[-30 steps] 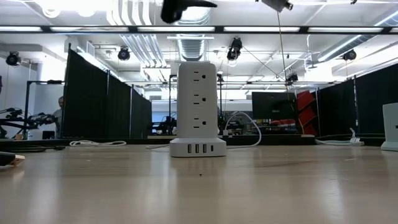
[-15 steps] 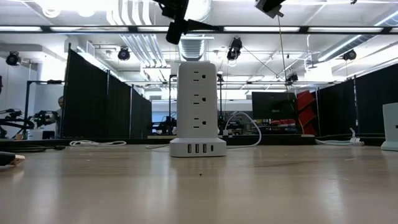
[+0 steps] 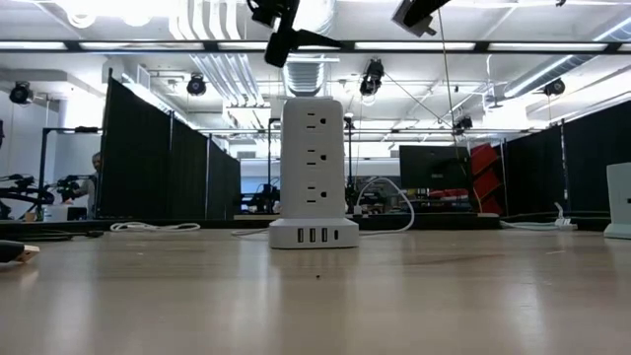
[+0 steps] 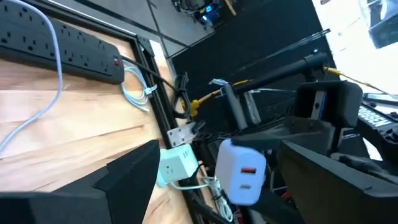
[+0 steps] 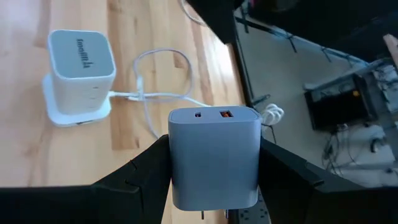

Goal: Insert USB
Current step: Insert the right white charger cable into the purple charger adapter

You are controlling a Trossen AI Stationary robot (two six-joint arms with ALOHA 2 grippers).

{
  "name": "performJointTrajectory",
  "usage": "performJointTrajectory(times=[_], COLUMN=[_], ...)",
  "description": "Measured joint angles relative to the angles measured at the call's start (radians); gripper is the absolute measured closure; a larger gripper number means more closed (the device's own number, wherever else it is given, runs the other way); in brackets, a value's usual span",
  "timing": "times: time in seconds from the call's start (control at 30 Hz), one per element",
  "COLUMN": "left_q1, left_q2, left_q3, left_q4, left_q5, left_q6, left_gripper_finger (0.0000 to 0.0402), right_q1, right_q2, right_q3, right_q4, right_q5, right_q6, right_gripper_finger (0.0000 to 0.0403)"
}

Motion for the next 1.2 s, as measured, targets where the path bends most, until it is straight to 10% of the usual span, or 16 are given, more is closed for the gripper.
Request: performJointTrajectory(times=[0.3,0.73,1.0,1.2], left_q1=[-0.005,-0.081,-0.060,0.001], left_q2=[0.030,-0.090,-0.166,-0.240], left_q3=[0.022,0.022,0.021,0.021], left_q4=[0.083,0.245,0.150,0.110], left_q5=[0.009,0.010,-0.093,-0.098], left_q6=[0.104,0.874,0.916,0.983], left_gripper_finger=[0.0089,0.0089,0.0089,0.0089], right_q1=[-0.014,0.000,-0.187,-0.384], right_q2=[0.005,-0.274,-0.279,-0.190], right_q3=[0.000,0.084,0.076,-0.002], right_q4=[0.023,-0.040,-0.540,-0.607], right_q5=[-0.027,-0.127,-0.124,-0.131], right_q6=[-0.020,0.262,0.645,0.684], right_gripper_finger=[0.0213,0.0213,0.0213,0.0213])
